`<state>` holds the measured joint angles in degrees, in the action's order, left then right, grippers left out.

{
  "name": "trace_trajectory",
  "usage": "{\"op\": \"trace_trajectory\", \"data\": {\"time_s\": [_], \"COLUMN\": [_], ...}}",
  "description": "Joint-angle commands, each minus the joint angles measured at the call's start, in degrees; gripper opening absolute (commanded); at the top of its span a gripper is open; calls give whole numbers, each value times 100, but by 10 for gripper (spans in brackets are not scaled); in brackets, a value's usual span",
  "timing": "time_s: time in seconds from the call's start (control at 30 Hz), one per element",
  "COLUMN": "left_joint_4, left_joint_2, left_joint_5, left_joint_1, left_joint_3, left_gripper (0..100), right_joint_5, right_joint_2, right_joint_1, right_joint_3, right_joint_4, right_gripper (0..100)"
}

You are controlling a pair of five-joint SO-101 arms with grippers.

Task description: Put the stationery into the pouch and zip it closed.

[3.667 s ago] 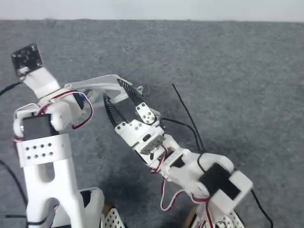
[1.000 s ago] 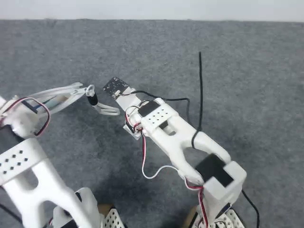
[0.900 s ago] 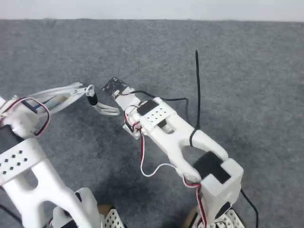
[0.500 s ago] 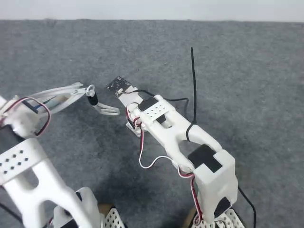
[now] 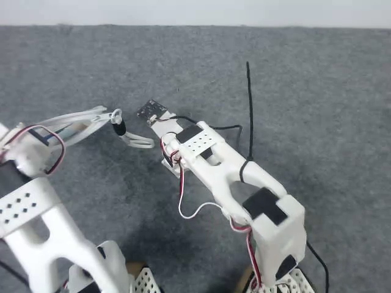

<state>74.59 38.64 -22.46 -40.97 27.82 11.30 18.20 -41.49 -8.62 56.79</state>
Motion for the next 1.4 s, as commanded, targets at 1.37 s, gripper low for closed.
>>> {"op": "trace_trajectory", "data": {"time_s": [1.37], "left_joint_4": [-193], "left_joint_2": [167], "left_joint_5": [-88], "left_joint_1": [-9], "left_joint_3": [-242], "left_gripper": [10], "right_joint_5": [431], "right_joint_2": [769], "right_joint_1": [101], "right_joint_3": [360], "right_joint_4": [-1543], "right_gripper": [29]}}
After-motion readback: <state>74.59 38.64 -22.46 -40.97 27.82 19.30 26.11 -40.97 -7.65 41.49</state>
